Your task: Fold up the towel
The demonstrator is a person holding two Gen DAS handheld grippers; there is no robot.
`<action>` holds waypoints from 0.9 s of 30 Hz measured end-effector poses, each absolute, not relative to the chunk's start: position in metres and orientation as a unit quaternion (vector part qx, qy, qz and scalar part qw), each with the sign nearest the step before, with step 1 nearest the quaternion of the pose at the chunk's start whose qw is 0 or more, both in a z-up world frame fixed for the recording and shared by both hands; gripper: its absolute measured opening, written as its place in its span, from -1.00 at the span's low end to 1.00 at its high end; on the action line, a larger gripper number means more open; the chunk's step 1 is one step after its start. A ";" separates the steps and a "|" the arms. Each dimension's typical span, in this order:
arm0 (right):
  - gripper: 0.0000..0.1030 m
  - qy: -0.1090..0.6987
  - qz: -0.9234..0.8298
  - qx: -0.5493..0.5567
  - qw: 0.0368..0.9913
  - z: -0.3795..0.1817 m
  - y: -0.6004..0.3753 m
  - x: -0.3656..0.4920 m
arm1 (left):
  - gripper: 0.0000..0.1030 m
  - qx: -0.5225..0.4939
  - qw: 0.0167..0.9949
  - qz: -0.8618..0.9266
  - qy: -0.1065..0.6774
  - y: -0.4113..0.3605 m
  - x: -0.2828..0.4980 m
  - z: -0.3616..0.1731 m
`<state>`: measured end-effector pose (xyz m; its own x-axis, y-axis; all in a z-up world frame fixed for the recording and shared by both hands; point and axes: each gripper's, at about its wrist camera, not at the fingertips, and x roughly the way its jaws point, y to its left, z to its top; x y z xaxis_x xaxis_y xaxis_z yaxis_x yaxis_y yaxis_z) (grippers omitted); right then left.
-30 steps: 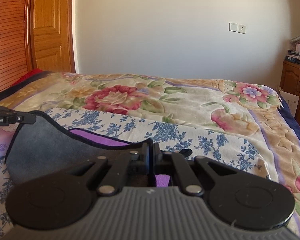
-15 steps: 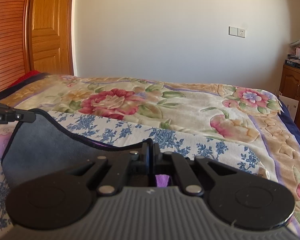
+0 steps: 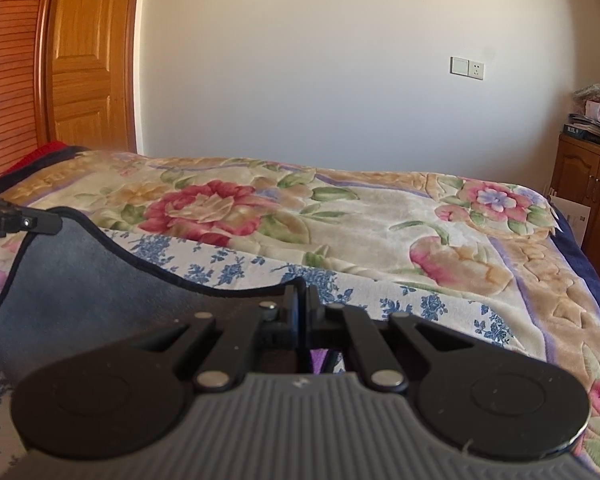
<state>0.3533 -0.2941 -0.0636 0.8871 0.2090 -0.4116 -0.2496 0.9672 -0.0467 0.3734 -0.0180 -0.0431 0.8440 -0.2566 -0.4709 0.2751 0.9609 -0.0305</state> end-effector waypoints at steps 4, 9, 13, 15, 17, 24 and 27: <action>-0.92 0.208 0.115 -0.051 0.970 -0.069 -0.295 0.358 | -0.91 0.027 0.961 -0.136 0.240 -0.020 0.380 -0.045; -0.92 0.215 0.117 -0.057 0.968 -0.078 -0.294 0.365 | -0.91 0.034 0.960 -0.133 0.243 -0.020 0.390 -0.052; -0.92 0.227 0.119 -0.065 0.965 -0.088 -0.291 0.373 | -0.91 0.032 0.959 -0.124 0.251 -0.020 0.400 -0.064; -0.92 0.235 0.118 -0.068 0.963 -0.093 -0.291 0.377 | -0.90 0.032 0.959 -0.119 0.257 -0.021 0.404 -0.071; -0.92 0.242 0.117 -0.065 0.961 -0.098 -0.292 0.380 | -0.91 0.035 0.958 -0.116 0.261 -0.022 0.406 -0.077; -0.92 0.252 0.118 -0.051 0.959 -0.104 -0.294 0.381 | -0.90 0.042 0.958 -0.104 0.264 -0.021 0.412 -0.088; -0.92 0.254 0.119 -0.053 0.958 -0.104 -0.294 0.382 | -0.90 0.043 0.958 -0.105 0.263 -0.021 0.413 -0.090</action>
<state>0.3821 -0.2935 -0.1039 0.8422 0.2011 -0.5002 -0.2551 0.9660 -0.0412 0.4129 -0.0215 -0.0903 0.8398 -0.1789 -0.5126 0.2238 0.9743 0.0265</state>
